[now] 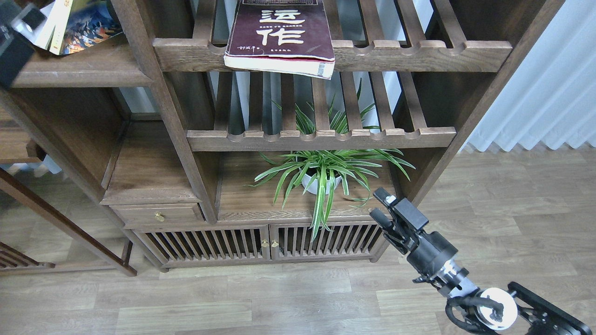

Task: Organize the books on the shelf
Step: 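Raise the right gripper to the maroon book on the top shelf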

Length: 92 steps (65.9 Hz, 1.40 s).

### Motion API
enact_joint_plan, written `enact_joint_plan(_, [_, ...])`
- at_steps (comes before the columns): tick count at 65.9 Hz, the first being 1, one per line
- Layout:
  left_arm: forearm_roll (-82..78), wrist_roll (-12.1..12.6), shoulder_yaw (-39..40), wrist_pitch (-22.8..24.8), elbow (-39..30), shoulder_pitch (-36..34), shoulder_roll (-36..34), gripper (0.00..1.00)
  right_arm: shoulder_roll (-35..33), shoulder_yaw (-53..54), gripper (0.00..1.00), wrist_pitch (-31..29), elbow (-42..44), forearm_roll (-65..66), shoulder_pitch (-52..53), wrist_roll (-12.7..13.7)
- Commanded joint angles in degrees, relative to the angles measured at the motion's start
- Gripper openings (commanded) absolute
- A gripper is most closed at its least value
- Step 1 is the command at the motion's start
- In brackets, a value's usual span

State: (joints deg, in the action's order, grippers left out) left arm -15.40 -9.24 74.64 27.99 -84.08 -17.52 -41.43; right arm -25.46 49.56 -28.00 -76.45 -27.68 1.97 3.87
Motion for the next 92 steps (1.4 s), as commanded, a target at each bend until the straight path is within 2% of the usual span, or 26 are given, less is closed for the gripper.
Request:
enact_joint_plan(1, [-0.42, 0.80, 0.59, 0.01, -0.91, 2.58, 5.74, 0.63, 0.14, 0.10, 0.98, 0.00, -1.60, 0.17, 1.10, 0.00])
enact_joint_plan(14, [-0.34, 2.47, 0.33, 0.01, -0.91, 6.10, 12.78, 0.68, 0.50, 0.10, 0.98, 0.00, -1.95, 1.04, 3.39, 0.00])
enact_joint_plan(24, [-0.34, 2.91, 0.06, 0.01, -0.91, 9.53, 16.64, 0.75, 0.50, -0.07, 0.99, 0.00, -1.95, 2.36, 5.23, 0.08])
enact_joint_plan(25, [-0.42, 3.09, -0.28, 0.01, -0.91, 9.96, 17.86, 0.79, 0.67, -0.16, 0.99, 0.00, -2.12, 3.15, 6.71, 0.08])
enact_joint_plan(42, [-0.42, 3.53, -0.11, 0.01, -0.91, 11.11, 19.54, 0.84, 3.48, -0.25, 0.99, 0.00, -5.55, 4.91, 10.24, 0.08])
enact_joint_plan(61, [-0.51, 3.62, 1.38, 0.01, -0.03, 11.37, 20.42, 0.88, 10.95, -0.34, 0.99, 0.00, -6.34, 11.59, 13.49, 0.08])
enact_joint_plan(74, [-0.51, 3.62, 2.96, 0.01, -0.20, 11.55, 20.07, 0.91, 17.10, 0.54, 0.99, 12.69, -6.26, 11.94, 17.18, 0.00])
enact_joint_plan(82, [-0.51, 3.62, 2.96, 0.01, -0.82, 12.34, 20.07, 0.92, 18.77, 1.07, 0.99, 17.01, -5.82, 11.59, 18.77, -0.09])
enact_joint_plan(92, [-0.51, 3.62, 3.23, 0.01, -0.82, 12.43, 19.90, 0.92, 21.59, 3.79, 0.99, 19.47, -5.46, 11.59, 20.08, 0.00])
